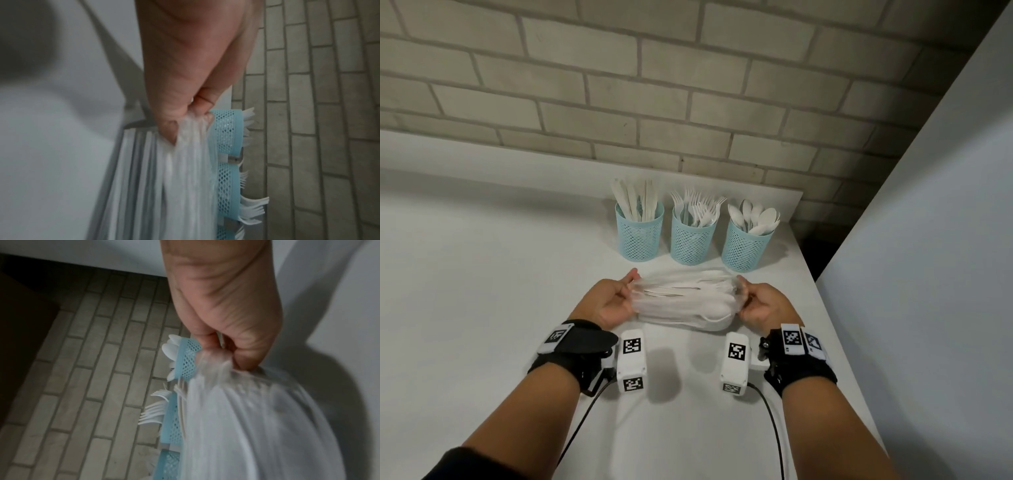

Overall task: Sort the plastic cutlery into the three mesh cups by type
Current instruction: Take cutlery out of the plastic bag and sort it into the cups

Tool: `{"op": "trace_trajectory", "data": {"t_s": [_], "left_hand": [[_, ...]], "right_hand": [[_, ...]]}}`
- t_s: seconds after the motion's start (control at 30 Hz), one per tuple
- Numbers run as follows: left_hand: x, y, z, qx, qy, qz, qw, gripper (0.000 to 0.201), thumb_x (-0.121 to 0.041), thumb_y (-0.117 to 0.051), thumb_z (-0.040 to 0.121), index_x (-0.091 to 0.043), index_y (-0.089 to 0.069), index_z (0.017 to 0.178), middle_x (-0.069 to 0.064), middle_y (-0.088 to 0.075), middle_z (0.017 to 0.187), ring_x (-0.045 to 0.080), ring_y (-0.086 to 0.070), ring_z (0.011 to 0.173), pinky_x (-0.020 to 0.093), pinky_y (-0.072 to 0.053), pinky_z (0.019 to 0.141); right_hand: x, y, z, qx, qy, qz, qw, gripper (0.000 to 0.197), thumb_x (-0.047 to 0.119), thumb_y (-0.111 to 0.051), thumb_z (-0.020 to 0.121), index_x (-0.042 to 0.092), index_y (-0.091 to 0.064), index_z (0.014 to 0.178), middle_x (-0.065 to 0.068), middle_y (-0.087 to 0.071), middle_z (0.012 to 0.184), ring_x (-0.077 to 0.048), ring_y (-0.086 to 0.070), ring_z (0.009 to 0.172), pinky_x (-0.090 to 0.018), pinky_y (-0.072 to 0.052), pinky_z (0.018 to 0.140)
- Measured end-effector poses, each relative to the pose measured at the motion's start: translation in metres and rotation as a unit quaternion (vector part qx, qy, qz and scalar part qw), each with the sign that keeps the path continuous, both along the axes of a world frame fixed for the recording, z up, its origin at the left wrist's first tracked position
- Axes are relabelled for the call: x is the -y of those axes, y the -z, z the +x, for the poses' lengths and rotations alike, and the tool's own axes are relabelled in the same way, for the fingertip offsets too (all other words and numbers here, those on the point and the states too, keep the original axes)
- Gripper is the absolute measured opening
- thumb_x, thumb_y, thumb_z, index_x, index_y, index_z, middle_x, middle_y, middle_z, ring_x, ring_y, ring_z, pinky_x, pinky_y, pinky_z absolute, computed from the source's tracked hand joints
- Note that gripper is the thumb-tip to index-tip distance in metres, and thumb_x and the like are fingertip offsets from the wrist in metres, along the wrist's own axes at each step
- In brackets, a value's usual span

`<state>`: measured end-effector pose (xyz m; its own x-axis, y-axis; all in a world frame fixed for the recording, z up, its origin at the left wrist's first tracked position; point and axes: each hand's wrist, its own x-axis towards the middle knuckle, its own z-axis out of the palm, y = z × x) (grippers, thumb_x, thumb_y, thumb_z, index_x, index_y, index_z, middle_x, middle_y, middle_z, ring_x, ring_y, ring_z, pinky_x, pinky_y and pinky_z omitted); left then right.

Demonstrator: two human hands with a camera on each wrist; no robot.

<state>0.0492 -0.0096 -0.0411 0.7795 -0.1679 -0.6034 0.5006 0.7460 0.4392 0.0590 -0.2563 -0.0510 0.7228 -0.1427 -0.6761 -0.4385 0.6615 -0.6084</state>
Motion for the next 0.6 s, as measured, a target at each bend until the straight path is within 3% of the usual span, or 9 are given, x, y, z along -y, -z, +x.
{"op": "trace_trajectory", "data": {"t_s": [0.07,0.17,0.2,0.27,0.33,0.37,0.43,0.5,0.6], "left_hand": [[0.000,0.005,0.004,0.005,-0.034,-0.018,0.999,0.064,0.018,-0.019,0.079,-0.012,-0.051,0.126,0.010,-0.049,0.093,0.006,-0.054,0.091,0.026,-0.049,0.060],[-0.001,0.001,0.004,0.094,0.075,0.137,0.983,0.029,-0.001,-0.038,0.088,-0.013,-0.063,0.097,0.010,-0.053,0.101,0.018,-0.052,0.075,0.026,-0.048,0.058],[-0.001,-0.002,0.005,0.141,0.139,0.239,0.951,0.024,-0.006,-0.046,0.089,-0.017,-0.067,0.090,0.006,-0.055,0.102,0.020,-0.052,0.080,0.029,-0.045,0.066],[0.001,-0.007,0.004,0.230,0.250,0.456,0.822,0.023,-0.007,-0.054,0.087,-0.022,-0.072,0.089,0.003,-0.060,0.109,0.019,-0.053,0.096,0.031,-0.039,0.082],[0.007,-0.009,0.005,0.280,0.315,0.586,0.692,0.032,0.002,-0.053,0.084,-0.017,-0.071,0.104,0.005,-0.053,0.125,0.019,-0.049,0.117,0.024,-0.034,0.095],[0.010,-0.012,0.004,0.288,0.328,0.616,0.656,0.039,0.005,-0.051,0.084,-0.015,-0.066,0.114,0.005,-0.046,0.132,0.019,-0.043,0.125,0.021,-0.031,0.097],[0.012,-0.013,0.001,0.294,0.322,0.632,0.641,0.050,0.007,-0.049,0.084,-0.012,-0.051,0.130,0.004,-0.036,0.138,0.019,-0.040,0.127,0.017,-0.030,0.094],[0.010,-0.015,-0.001,0.299,0.302,0.625,0.654,0.055,0.008,-0.052,0.083,-0.012,-0.045,0.134,0.005,-0.036,0.138,0.016,-0.046,0.111,0.018,-0.034,0.088],[0.008,-0.018,-0.002,0.292,0.317,0.625,0.650,0.061,0.006,-0.057,0.081,-0.015,-0.041,0.137,0.006,-0.037,0.138,0.013,-0.044,0.105,0.020,-0.036,0.085]], "right_hand": [[-0.004,0.001,-0.007,0.023,-0.008,0.033,0.999,0.032,0.000,-0.048,0.092,0.000,-0.056,0.123,-0.009,-0.065,0.090,-0.021,-0.055,0.116,-0.024,-0.042,0.104],[-0.002,0.006,-0.008,0.069,0.023,0.031,0.997,0.017,0.001,-0.058,0.086,0.002,-0.060,0.102,-0.012,-0.064,0.079,-0.016,-0.063,0.062,-0.025,-0.056,0.060],[0.000,0.004,-0.007,0.086,0.030,0.024,0.996,0.012,0.003,-0.059,0.084,0.005,-0.059,0.096,-0.011,-0.060,0.075,-0.014,-0.058,0.053,-0.024,-0.055,0.054],[0.000,-0.005,-0.005,0.122,-0.021,-0.033,0.992,0.012,0.001,-0.053,0.089,0.011,-0.059,0.091,-0.006,-0.057,0.073,-0.012,-0.053,0.058,-0.027,-0.053,0.061],[-0.003,-0.014,-0.009,0.142,-0.090,-0.142,0.976,0.023,-0.006,-0.048,0.089,0.012,-0.062,0.084,-0.005,-0.058,0.072,-0.013,-0.052,0.065,-0.028,-0.048,0.067],[-0.006,-0.020,-0.013,0.145,-0.115,-0.194,0.963,0.027,-0.009,-0.047,0.088,0.011,-0.064,0.081,-0.005,-0.061,0.076,-0.016,-0.055,0.070,-0.029,-0.048,0.071],[-0.008,-0.023,-0.014,0.147,-0.142,-0.268,0.941,0.031,-0.009,-0.046,0.087,0.012,-0.069,0.081,-0.007,-0.067,0.090,-0.024,-0.061,0.086,-0.036,-0.048,0.083],[-0.007,-0.022,-0.013,0.133,-0.132,-0.300,0.935,0.033,-0.007,-0.046,0.088,0.015,-0.071,0.086,-0.008,-0.067,0.105,-0.029,-0.061,0.097,-0.038,-0.048,0.088],[-0.006,-0.017,-0.013,0.117,-0.127,-0.267,0.948,0.025,-0.003,-0.049,0.091,0.009,-0.066,0.105,-0.012,-0.064,0.113,-0.024,-0.059,0.092,-0.031,-0.049,0.078]]}}
